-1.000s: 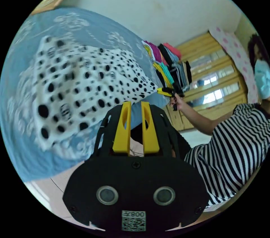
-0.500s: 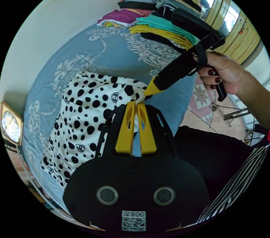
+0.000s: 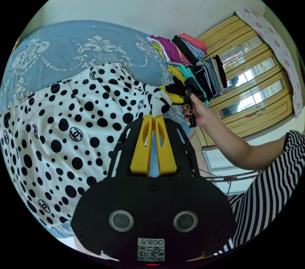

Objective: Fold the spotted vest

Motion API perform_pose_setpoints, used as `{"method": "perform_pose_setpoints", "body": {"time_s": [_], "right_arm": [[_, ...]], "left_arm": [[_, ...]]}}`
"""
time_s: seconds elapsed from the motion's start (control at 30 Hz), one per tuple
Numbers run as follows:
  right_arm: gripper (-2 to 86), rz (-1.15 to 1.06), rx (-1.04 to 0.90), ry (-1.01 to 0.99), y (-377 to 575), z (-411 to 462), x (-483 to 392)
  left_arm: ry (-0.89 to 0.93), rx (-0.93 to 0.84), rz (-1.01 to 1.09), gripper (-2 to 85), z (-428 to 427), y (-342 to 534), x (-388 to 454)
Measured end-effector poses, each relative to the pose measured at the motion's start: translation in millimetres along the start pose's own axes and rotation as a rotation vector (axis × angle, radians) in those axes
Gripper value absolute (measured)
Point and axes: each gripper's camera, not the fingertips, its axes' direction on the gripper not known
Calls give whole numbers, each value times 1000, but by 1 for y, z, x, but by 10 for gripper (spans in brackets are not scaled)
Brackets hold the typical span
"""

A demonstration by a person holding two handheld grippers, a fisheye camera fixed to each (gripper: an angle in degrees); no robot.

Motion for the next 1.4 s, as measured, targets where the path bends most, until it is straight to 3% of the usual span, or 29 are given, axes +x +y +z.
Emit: {"method": "perform_pose_setpoints", "body": {"time_s": [0.47, 0.77, 1.13, 1.4], "right_arm": [[64, -17, -52, 195, -94, 98, -21], [22, -36, -82, 191, -117, 164, -28], [16, -136, 21, 24, -105, 220, -82], [16, -339, -18, 94, -102, 352, -183]], "left_arm": [[22, -85, 57, 11, 31, 4, -2], [47, -102, 57, 10, 9, 11, -19], [96, 28, 36, 12, -110, 38, -49], [155, 251, -94, 12, -254, 93, -103]]}}
